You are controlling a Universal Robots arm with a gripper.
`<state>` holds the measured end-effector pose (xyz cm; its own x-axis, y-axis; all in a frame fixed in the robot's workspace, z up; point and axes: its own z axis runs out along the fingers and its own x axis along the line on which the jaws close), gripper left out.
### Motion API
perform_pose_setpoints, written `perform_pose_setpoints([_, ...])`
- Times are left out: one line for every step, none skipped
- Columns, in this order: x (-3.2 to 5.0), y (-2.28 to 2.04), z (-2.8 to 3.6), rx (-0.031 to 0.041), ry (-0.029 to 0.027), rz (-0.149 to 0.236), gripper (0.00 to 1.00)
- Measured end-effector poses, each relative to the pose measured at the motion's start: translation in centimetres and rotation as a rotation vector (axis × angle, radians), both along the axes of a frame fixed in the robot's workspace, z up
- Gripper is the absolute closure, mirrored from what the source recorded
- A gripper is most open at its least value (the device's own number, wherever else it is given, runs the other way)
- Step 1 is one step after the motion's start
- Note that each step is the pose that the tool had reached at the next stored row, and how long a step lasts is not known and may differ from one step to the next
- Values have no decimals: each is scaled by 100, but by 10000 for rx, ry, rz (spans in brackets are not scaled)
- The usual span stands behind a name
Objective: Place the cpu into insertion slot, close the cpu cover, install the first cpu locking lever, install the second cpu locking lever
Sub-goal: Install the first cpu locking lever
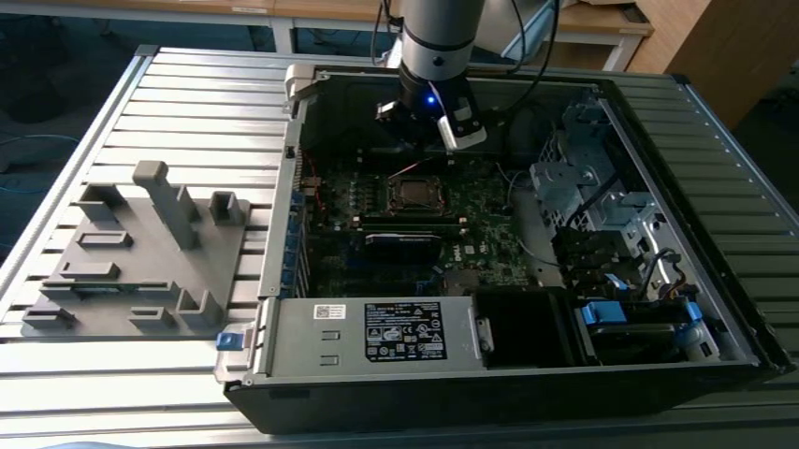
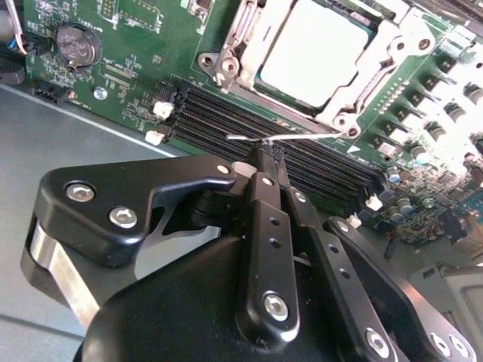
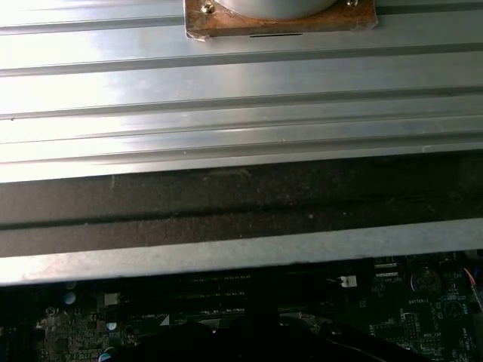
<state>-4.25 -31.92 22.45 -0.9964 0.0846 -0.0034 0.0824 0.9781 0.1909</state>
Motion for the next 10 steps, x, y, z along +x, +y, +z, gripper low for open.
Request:
perform_pose_setpoints([1, 0, -1, -1, 0, 1, 90])
perform_pose_setpoints([2, 0, -3, 1, 0, 1, 90])
perform_pose_setpoints([4, 0, -5, 1, -1, 1, 90])
perform_pose_setpoints([6, 0, -6, 1, -1, 2, 90])
perform_pose_setpoints([8, 0, -8, 1, 0, 2, 90])
perform_pose_setpoints([10, 0, -9, 1, 0, 1, 90])
perform_pose_setpoints([11, 0, -10, 0, 0, 0, 90])
perform_pose_setpoints([12, 0, -11, -1, 0, 0, 90])
perform_pose_setpoints([14, 0, -11, -2, 0, 1, 90])
perform_pose_setpoints([16, 0, -12, -5, -1, 2, 90])
